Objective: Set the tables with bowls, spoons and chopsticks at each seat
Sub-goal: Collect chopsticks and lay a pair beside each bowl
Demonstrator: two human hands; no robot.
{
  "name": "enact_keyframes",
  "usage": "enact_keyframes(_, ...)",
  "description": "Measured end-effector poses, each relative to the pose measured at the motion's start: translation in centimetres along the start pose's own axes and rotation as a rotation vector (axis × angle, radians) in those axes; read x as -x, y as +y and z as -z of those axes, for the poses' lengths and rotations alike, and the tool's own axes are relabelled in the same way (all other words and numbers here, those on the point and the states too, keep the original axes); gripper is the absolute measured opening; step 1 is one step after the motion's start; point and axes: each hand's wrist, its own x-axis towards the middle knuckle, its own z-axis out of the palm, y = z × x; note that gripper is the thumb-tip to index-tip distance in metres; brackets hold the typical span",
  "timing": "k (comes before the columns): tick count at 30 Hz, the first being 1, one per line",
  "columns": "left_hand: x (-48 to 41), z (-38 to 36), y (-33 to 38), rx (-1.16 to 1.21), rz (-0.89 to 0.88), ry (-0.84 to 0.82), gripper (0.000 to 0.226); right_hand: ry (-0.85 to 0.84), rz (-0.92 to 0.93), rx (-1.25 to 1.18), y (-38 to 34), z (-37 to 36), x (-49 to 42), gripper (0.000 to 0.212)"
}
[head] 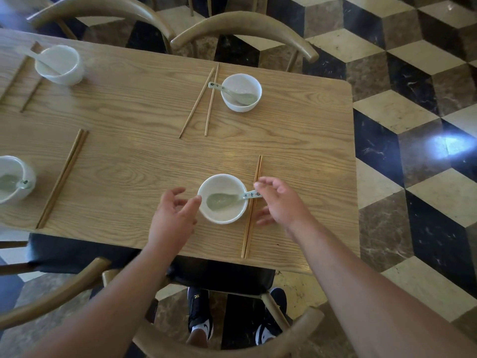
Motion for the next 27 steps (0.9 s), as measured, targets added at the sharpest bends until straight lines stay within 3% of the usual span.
enact_keyframes(3,-1.6,-0.4,1.4,0.022,0.042,-0.170,0.038,-0.085,-0.096,-0.062,-0.7,-1.1,-0.4,0.021)
enact_keyframes(6,-2.0,-0.8,1.0,0.013,0.043,-0.231,0.037,-0.077,-0.122,-0.118,-0.3,-1.7,-0.5,0.007)
enact_keyframes(23,-1.0,-0.2,0.8,-0.106,0.036,-0.263,0.043,-0.044,-0.194,-0.056,0.9,-2.1,1.9,0.006)
enact_keyframes(27,0.1,1.3,2.1,-0.328,-0.070,-0.140,0.060,0.106,-0.133,0.262,-0.7,-1.0,4.0,0.024)
